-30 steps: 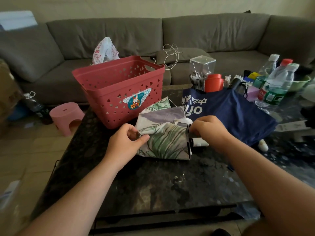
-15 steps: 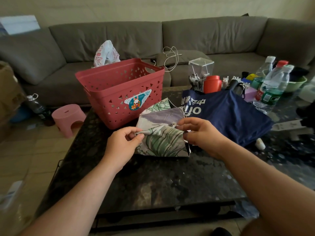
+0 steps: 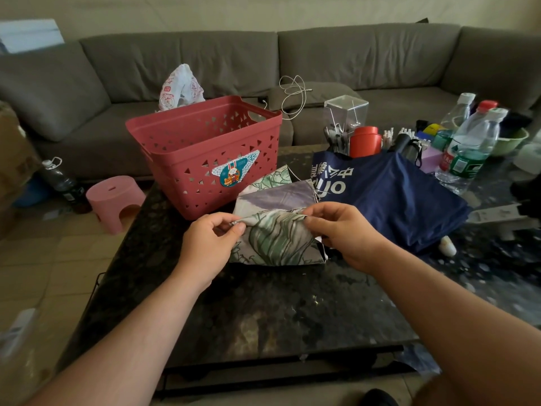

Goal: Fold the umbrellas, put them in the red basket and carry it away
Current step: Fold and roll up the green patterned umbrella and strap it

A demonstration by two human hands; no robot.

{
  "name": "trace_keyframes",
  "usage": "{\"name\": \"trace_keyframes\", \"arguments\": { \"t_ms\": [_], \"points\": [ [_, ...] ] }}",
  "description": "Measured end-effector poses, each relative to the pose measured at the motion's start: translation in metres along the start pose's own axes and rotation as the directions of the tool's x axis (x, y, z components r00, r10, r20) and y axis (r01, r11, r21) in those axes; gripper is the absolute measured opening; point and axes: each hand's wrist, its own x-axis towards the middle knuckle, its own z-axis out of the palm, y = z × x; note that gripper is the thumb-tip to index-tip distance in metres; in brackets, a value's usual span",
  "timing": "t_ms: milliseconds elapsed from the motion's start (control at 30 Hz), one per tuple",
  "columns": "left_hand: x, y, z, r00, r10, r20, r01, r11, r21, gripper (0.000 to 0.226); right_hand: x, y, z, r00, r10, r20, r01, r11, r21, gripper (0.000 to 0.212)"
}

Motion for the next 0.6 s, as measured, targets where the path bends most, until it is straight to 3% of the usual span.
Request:
{"name": "trace_keyframes", "arguments": {
  "t_ms": [133,267,367,600],
  "points": [
    [-0.001,0.002,0.000,1.000,0.002,0.002,-0.002,1.000,-0.008,0.007,0.001,0.003,0.000,0.996,0.087,-0.011,-0.086,0.993,0.079,0.011],
    [-0.003,0.005,0.000,1.000,-0.006,-0.002,0.006,1.000,-0.007,0.007,0.001,0.005,0.008,0.987,0.004,-0.160,0.014,0.994,0.110,0.022],
    [-0.004,0.007,0.001,1.000,-0.009,0.003,0.010,0.999,-0.037,0.008,0.004,0.007,0.013,0.987,-0.022,-0.161,0.036,0.996,0.086,0.028],
    [-0.006,0.008,0.001,0.998,-0.046,0.032,0.049,0.991,-0.124,0.009,0.016,0.021,0.008,0.984,-0.049,-0.170,0.021,0.987,-0.162,0.010]
  ]
}}
